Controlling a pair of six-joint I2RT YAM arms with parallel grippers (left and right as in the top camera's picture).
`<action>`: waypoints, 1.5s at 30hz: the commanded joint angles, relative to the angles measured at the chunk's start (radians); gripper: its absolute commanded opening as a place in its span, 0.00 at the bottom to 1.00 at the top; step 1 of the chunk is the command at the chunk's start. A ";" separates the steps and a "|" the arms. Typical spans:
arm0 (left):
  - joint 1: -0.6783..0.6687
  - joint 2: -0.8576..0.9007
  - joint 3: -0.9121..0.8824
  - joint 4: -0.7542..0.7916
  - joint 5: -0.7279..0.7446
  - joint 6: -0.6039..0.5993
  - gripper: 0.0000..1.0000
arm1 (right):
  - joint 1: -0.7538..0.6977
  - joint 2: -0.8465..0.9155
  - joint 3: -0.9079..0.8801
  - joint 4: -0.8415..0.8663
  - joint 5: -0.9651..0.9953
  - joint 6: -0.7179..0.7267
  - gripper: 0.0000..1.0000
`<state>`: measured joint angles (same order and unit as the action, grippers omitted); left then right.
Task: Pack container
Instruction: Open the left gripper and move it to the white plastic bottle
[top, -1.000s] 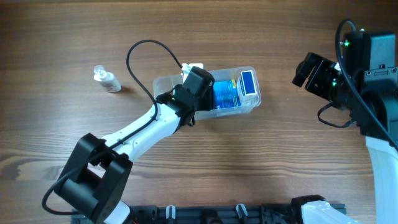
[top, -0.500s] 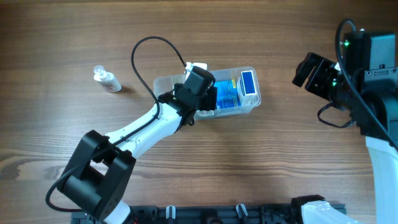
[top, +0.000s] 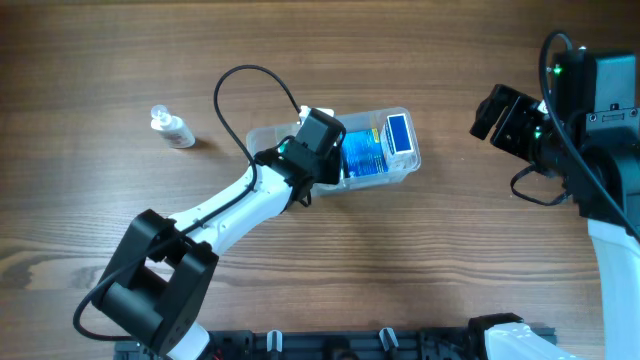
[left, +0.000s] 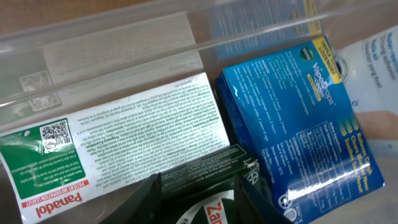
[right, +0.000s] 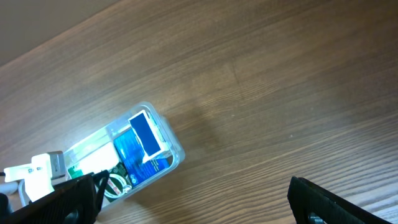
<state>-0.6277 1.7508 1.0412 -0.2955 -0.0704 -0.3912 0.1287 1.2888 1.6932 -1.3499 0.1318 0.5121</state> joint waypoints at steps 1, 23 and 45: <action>-0.017 0.013 0.011 -0.025 0.030 -0.009 0.36 | -0.004 0.004 0.013 0.000 0.003 0.012 1.00; 0.001 -0.147 0.120 -0.176 0.006 -0.009 0.55 | -0.004 0.004 0.013 0.000 0.003 0.011 1.00; 0.667 -0.356 0.237 -0.509 -0.002 0.087 0.76 | -0.004 0.004 0.013 0.000 0.003 0.011 0.99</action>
<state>-0.0273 1.3376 1.2675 -0.8158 -0.0799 -0.3855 0.1287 1.2888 1.6932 -1.3499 0.1318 0.5121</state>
